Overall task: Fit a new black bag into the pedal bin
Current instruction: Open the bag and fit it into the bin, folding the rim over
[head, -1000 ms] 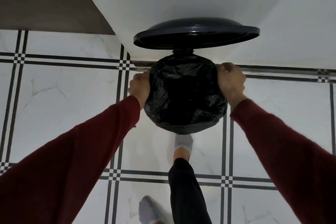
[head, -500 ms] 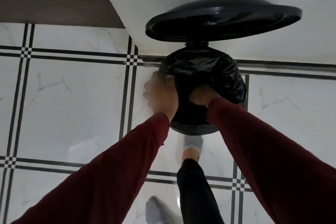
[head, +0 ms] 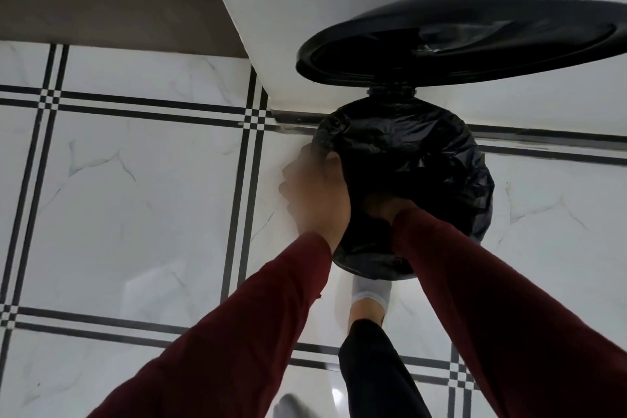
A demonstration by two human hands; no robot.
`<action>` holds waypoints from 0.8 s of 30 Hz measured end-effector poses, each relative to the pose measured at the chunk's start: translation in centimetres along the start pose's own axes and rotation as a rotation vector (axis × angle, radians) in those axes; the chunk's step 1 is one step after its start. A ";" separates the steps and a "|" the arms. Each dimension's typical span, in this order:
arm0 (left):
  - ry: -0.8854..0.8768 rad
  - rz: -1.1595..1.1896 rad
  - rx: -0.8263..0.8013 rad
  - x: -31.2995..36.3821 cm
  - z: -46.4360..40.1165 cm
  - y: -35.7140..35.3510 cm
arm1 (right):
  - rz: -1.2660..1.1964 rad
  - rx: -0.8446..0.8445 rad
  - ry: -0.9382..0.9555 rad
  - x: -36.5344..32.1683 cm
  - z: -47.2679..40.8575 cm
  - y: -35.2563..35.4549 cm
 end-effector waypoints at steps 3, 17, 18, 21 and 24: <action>0.030 0.002 -0.034 -0.2 0.0 0.3 | -0.123 0.078 0.030 -0.8 3.3 2.2; -0.402 -0.295 -0.287 5.7 -4.6 2.3 | -0.550 0.878 0.174 9.3 13.5 12.9; -0.436 -0.344 -0.342 5.8 -5.1 1.9 | -0.588 0.783 0.174 9.4 12.8 13.0; -0.413 -0.301 -0.348 6.4 -6.5 1.7 | -0.763 0.655 0.158 9.1 11.7 13.7; -0.271 -0.222 -0.298 6.4 -7.6 1.6 | -0.931 0.550 0.099 9.1 10.4 14.5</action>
Point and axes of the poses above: each hand's wrist, its own z-axis away from the middle knuckle, its own y-axis out of the back of the hand, x = y × z, the point moved 4 cm from there along -z, towards the middle knuckle, and after that the axes turned 5 degrees about -y, right-handed, at the moved point
